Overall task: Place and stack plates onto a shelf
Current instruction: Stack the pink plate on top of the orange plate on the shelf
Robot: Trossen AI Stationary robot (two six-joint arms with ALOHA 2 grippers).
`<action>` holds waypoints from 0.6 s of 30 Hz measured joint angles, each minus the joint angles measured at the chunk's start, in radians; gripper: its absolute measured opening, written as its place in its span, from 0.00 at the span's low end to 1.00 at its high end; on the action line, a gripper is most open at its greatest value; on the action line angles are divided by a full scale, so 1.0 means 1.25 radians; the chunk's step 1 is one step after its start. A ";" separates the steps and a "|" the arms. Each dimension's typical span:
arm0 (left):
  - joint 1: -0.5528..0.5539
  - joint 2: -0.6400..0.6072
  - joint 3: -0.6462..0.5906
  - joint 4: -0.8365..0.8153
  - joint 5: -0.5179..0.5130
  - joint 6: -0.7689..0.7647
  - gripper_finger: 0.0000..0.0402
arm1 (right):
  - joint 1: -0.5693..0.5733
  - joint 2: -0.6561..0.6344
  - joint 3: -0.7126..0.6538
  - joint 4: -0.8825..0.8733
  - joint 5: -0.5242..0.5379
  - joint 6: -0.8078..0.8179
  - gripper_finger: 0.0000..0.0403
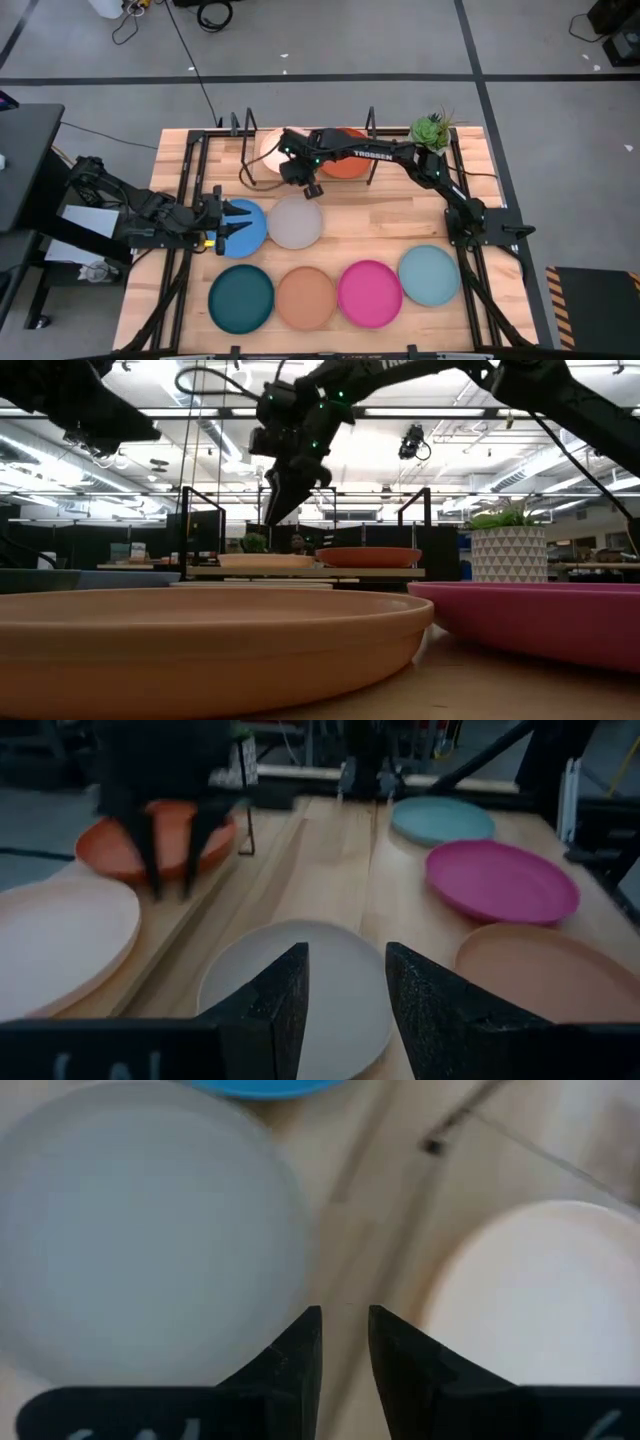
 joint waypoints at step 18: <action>-0.002 0.000 0.000 -0.072 0.044 -0.102 0.35 | 0.247 -0.021 -0.091 -0.099 0.154 0.297 0.18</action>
